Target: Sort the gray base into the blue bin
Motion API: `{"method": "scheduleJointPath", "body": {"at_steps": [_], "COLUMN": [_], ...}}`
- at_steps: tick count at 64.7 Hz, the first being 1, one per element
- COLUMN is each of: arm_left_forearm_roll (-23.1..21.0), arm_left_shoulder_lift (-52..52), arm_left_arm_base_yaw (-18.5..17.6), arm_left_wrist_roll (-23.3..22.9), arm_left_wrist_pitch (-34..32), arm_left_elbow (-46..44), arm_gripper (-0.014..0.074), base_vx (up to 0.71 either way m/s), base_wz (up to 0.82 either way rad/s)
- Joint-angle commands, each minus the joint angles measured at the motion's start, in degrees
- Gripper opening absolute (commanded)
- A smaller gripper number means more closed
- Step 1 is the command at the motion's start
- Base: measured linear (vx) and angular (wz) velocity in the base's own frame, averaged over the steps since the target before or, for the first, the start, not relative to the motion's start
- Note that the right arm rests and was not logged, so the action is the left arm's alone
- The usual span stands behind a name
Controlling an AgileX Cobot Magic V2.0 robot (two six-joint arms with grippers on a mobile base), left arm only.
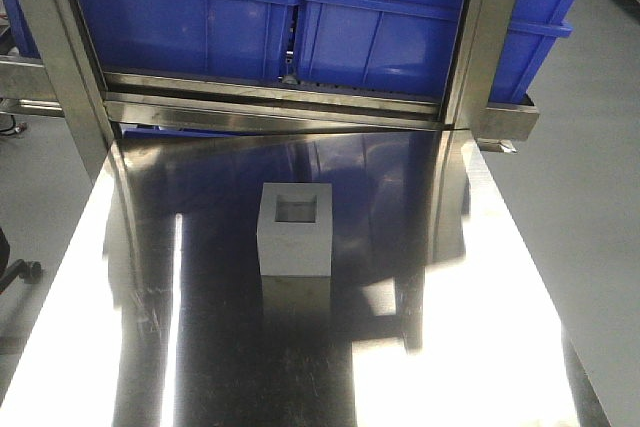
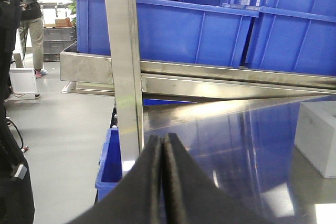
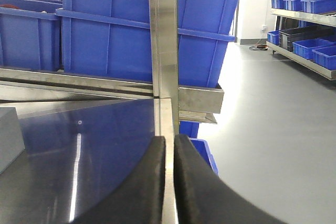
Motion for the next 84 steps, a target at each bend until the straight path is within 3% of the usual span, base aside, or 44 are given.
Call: {"method": "scheduleJointPath", "body": {"at_steps": [1, 10, 17, 22, 38, 55, 64, 78, 81, 84], "arm_left_forearm_roll": [-0.6, -0.7, -0.7, -0.7, -0.6, -0.6, -0.6, -0.7, -0.7, -0.6], "arm_left_shoulder_lift": [-0.6, -0.6, -0.3, 1.5, 17.1, 22.7, 22.7, 22.7, 22.7, 22.7], "arm_left_arm_base_yaw": [-0.1, -0.1, -0.1, -0.1, -0.1, -0.1, -0.1, -0.1, -0.1, -0.1], "arm_left_wrist_roll": [-0.4, -1.0, -4.0, -4.1, -3.2, -3.2, -3.2, -3.5, -3.5, -3.4], "arm_left_wrist_pitch": [-6.0, -9.7, -10.0, -7.3, 11.7, 13.0, 13.2, 13.4, 13.4, 13.3], "arm_left_elbow": [0.8, -1.0, -4.8, -9.1, -26.2, -29.8, -29.8, -29.8, -29.8, -29.8], "arm_gripper": [-0.0005, -0.0005, -0.0005, -0.0005, -0.0005, 0.0026, 0.0181, 0.0657, 0.0730, 0.0735], "base_vx": [0.00, 0.00, 0.00, 0.00, 0.00, 0.00, 0.00, 0.00, 0.00, 0.00], "base_wz": [0.00, 0.00, 0.00, 0.00, 0.00, 0.00, 0.00, 0.00, 0.00, 0.00]}}
